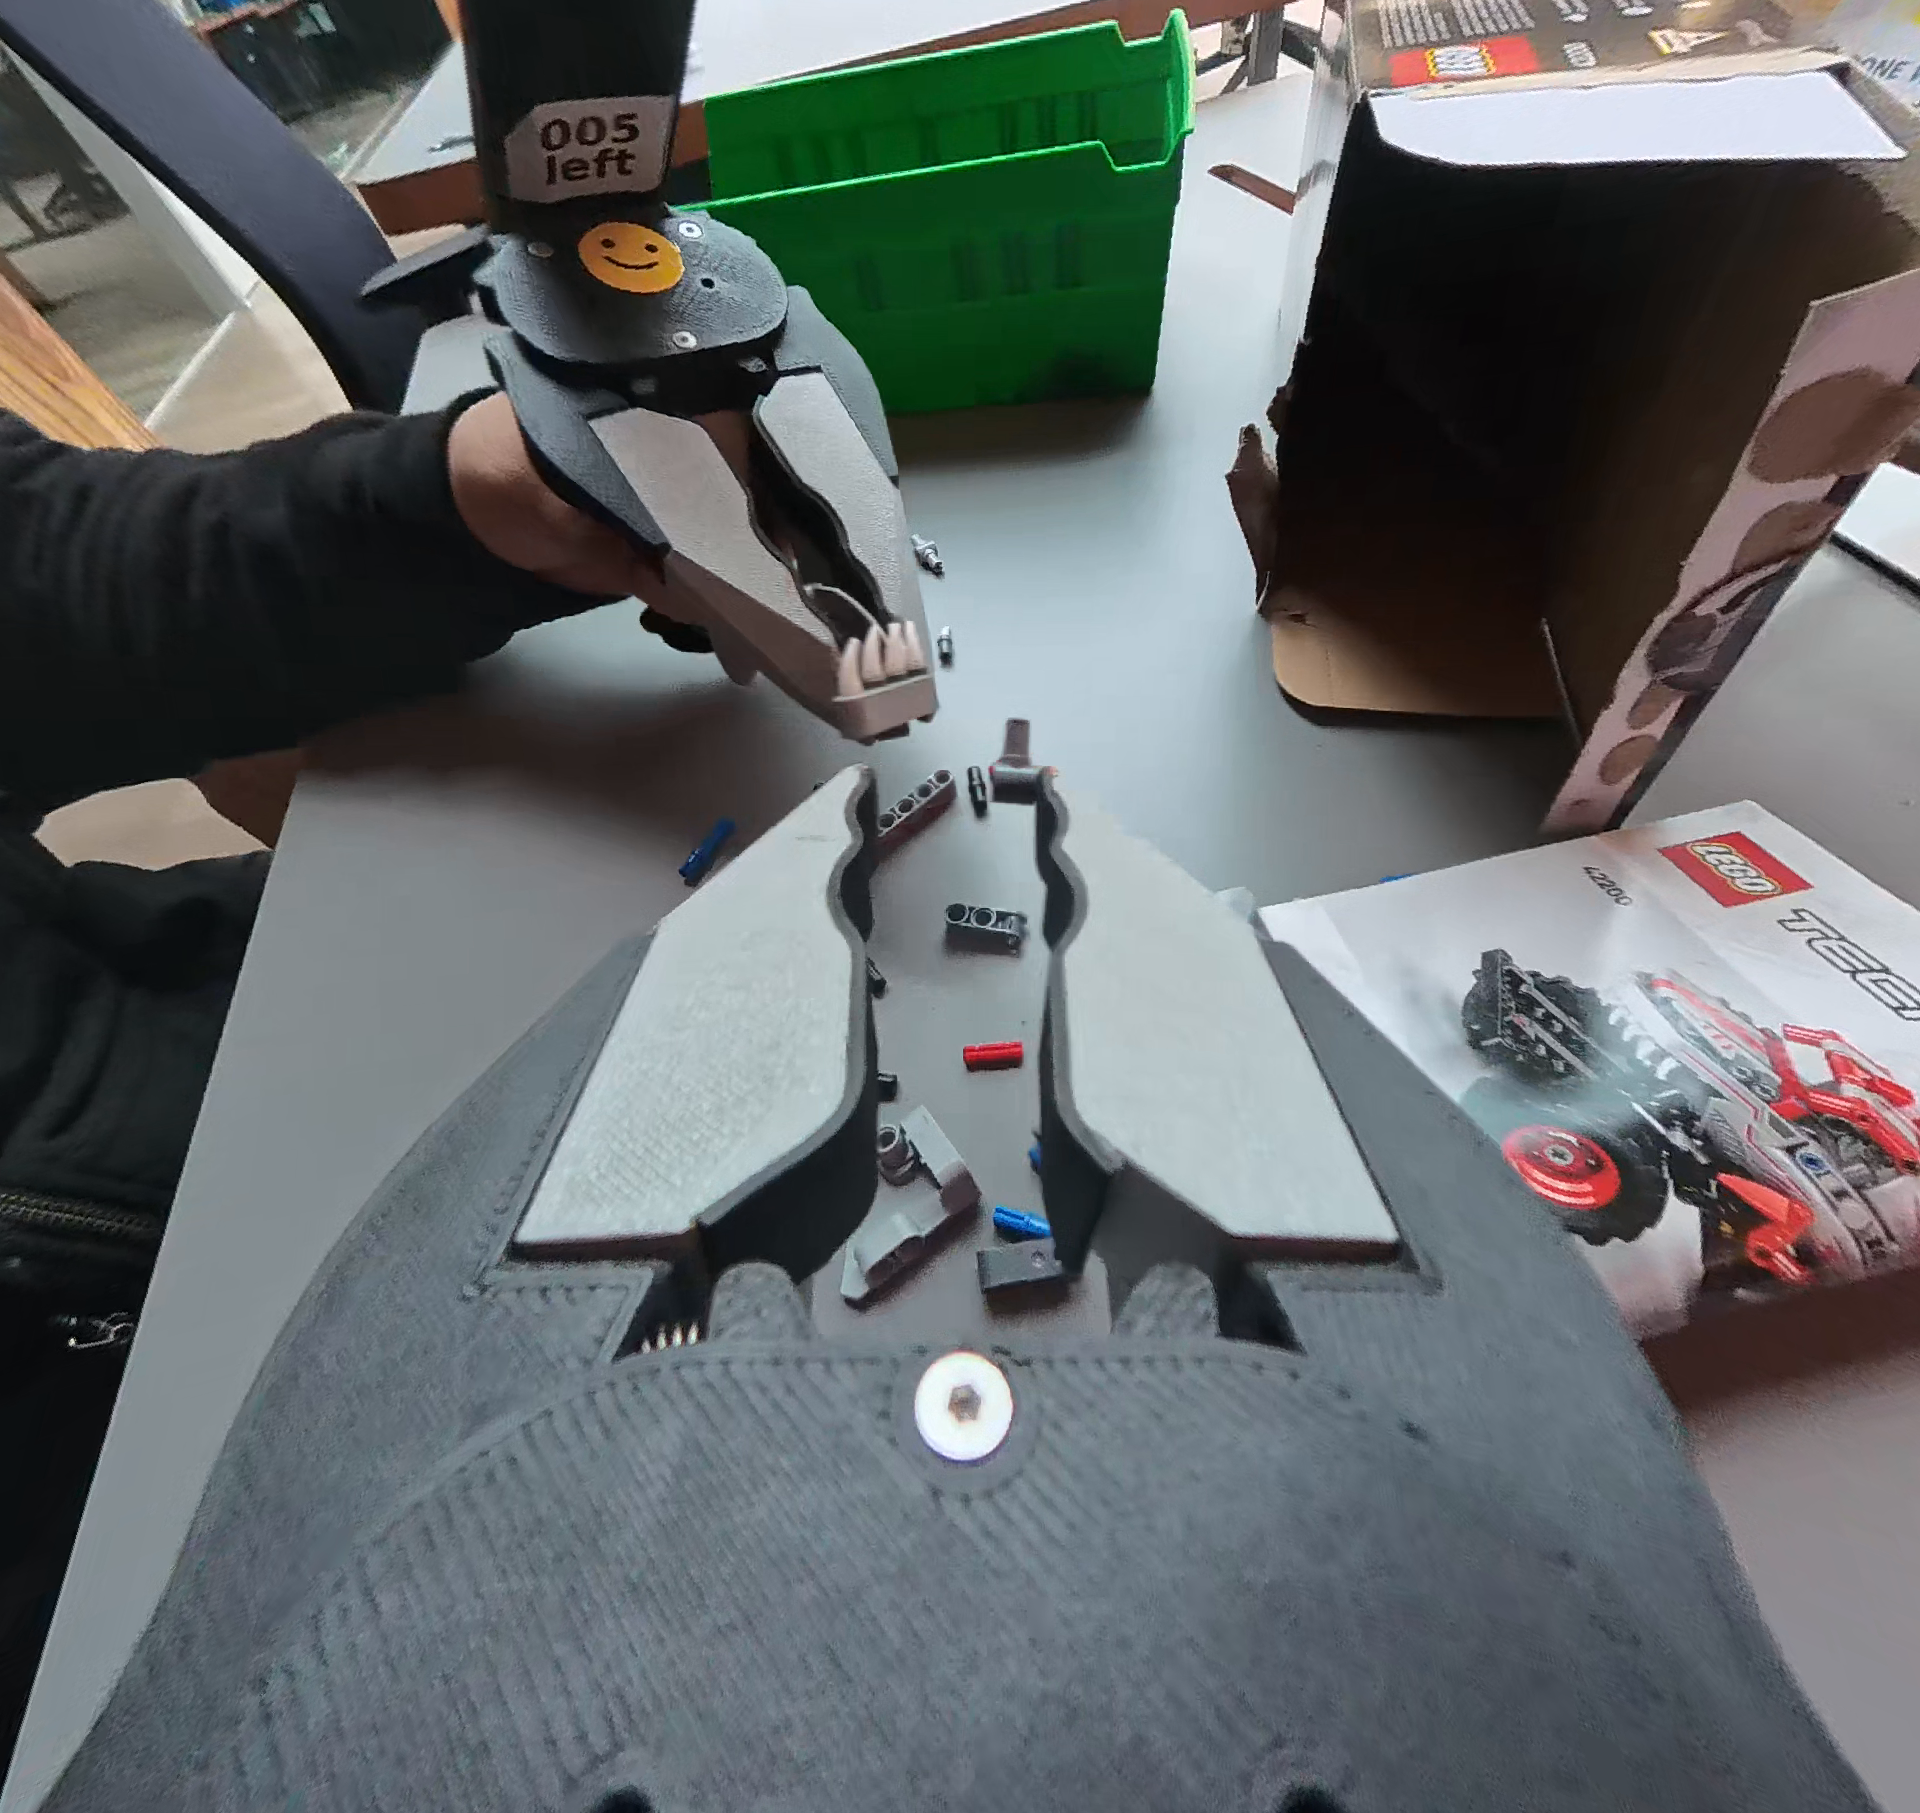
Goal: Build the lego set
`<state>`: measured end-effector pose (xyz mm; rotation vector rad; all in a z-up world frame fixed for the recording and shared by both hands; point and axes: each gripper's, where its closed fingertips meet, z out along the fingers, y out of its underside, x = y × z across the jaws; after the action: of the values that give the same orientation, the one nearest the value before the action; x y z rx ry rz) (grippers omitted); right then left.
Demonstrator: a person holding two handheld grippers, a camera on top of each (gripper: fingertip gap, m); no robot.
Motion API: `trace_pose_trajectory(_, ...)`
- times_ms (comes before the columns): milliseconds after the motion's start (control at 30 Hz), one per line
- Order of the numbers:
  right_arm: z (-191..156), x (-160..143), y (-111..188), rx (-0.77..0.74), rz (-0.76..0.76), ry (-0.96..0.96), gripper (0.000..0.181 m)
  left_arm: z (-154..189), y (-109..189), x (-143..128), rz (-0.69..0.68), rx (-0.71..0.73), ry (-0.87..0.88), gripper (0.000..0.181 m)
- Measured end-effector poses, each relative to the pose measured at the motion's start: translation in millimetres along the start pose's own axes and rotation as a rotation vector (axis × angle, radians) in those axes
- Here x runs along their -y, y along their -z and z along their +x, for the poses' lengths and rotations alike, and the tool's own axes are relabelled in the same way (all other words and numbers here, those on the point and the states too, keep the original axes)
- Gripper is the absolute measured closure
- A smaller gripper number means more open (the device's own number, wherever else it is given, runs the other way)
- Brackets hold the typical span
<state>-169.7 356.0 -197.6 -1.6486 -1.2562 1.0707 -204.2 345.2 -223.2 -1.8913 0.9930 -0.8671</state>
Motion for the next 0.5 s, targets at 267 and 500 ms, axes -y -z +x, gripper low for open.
trace_pose_trajectory(267, -15.9, -23.8, -20.4, 0.001, -0.188, 0.149, 0.143, 2.6, -7.8, 1.6, 0.012, 0.018, -0.01, 0.172)
trace_pose_trajectory(500, -13.9, -16.0, -15.2, -0.026, -0.139, 0.203, 0.146, -9.7, -14.7, -21.1, -0.12, 0.104, -0.021, 0.172)
